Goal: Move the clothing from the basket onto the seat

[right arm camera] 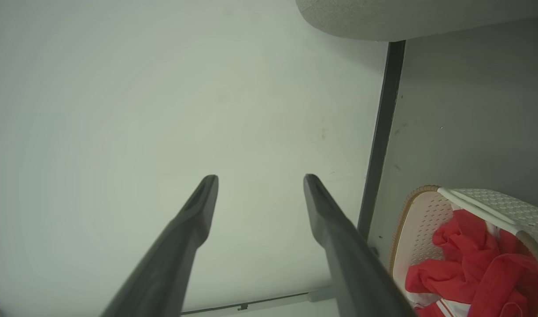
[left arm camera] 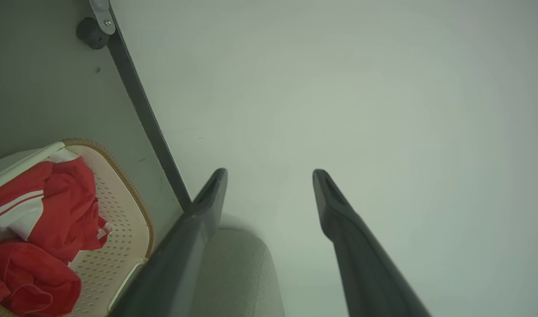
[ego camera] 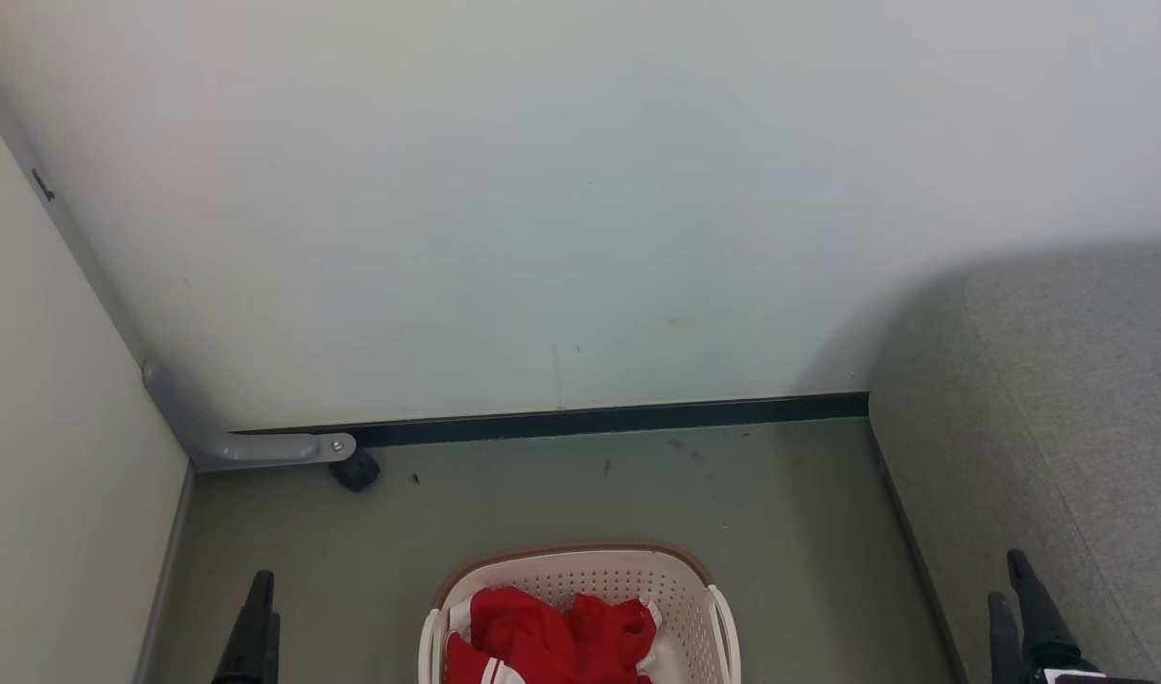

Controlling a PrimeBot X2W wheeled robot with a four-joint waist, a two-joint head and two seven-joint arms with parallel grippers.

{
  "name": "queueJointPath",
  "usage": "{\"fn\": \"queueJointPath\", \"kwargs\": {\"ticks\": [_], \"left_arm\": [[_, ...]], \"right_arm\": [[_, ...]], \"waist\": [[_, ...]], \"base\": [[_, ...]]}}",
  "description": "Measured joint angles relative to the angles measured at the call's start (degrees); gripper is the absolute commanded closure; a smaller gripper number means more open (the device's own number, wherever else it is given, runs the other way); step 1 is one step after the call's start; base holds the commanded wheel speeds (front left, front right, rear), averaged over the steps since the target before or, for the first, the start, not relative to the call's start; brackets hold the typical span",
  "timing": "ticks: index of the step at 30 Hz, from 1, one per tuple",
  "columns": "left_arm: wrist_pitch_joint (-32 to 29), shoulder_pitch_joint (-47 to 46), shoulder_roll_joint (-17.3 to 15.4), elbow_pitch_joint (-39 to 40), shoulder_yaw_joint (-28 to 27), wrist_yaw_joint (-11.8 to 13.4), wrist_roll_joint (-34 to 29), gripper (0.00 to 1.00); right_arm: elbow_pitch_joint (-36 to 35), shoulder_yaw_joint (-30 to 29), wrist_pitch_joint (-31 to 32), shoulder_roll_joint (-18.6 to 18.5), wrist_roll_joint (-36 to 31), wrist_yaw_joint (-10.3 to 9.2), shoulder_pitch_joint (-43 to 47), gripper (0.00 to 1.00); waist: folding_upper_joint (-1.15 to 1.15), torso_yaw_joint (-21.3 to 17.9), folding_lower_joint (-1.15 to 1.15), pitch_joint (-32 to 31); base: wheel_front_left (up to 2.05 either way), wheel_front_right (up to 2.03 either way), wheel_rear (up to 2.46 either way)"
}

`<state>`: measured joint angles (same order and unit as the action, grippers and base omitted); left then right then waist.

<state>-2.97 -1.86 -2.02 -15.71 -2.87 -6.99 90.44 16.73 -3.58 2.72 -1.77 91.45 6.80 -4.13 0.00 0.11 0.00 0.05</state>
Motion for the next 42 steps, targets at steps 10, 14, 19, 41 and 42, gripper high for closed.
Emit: {"fn": "queueJointPath", "kwargs": {"ticks": [10,14,19,41,42], "left_arm": [[2.8,-0.1,-2.1,1.7,2.6,0.1,-7.8,0.00],[3.9,-0.1,-2.9,2.2,3.8,0.8,-11.2,0.00],[5.2,-0.3,-4.7,3.0,5.5,2.0,-17.5,0.00],[9.8,-1.5,-9.2,5.9,12.4,7.0,-38.7,0.00],[9.9,-1.5,-9.3,5.9,12.7,7.1,-39.5,0.00]], "right_arm": [[-1.1,3.9,-2.4,-2.4,-6.5,0.00,-1.3,0.00],[-1.4,5.4,-3.4,-3.4,-9.3,0.01,-1.5,0.00],[-1.8,7.3,-4.6,-4.1,-12.3,0.00,-2.5,0.00],[-2.1,17.2,-9.2,-10.7,-33.8,-4.83,-6.6,0.00],[-2.1,17.7,-9.5,-10.9,-34.5,-4.85,-6.9,0.00]], "waist": [[0.00,0.0,0.00,0.0],[0.00,0.0,0.00,0.0],[0.00,0.0,0.00,0.0],[0.00,0.1,0.00,0.7],[0.00,0.1,0.00,0.7]], "base": [[0.00,0.00,0.00],[0.00,0.00,0.00],[0.00,0.00,0.00],[0.00,0.00,0.00],[0.00,0.00,0.00]]}}
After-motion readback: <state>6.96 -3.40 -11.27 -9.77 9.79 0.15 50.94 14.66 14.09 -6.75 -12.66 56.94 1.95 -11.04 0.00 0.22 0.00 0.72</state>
